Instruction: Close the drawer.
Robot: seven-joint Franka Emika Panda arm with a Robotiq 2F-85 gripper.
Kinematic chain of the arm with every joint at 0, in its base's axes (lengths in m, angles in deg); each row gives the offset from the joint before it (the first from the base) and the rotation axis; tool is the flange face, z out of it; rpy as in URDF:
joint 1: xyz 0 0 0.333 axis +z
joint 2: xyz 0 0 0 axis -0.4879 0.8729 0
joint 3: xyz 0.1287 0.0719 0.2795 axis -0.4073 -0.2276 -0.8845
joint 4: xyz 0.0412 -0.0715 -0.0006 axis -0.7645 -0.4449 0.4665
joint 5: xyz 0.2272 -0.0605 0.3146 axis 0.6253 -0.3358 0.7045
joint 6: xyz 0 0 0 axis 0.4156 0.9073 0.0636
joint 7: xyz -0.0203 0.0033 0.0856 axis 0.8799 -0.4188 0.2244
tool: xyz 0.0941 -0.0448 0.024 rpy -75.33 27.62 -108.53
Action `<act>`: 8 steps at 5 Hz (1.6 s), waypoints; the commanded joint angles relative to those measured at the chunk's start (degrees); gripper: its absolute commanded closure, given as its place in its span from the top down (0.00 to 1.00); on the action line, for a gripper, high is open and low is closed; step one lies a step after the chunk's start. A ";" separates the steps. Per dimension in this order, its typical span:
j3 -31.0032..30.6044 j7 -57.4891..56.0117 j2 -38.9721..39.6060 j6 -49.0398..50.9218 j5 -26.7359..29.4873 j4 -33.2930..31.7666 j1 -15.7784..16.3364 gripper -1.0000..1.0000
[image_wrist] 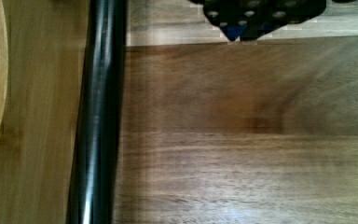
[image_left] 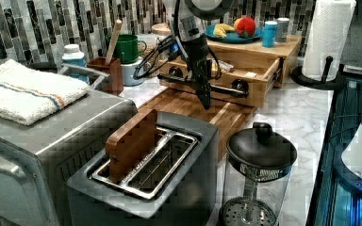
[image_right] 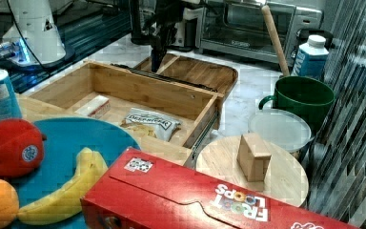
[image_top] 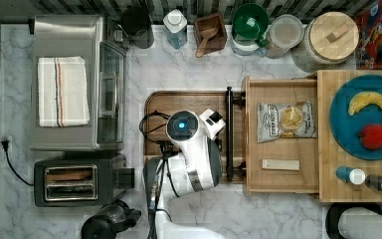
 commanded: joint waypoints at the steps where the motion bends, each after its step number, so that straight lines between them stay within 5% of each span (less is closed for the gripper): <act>1: 2.82 -10.83 -2.10 -6.64 -2.41 2.21 -4.08 0.00; 3: 6.16 -15.98 1.22 -11.10 -1.47 3.92 -4.77 0.00; 8: 16.78 -34.53 2.85 -11.51 4.10 8.49 -15.13 0.00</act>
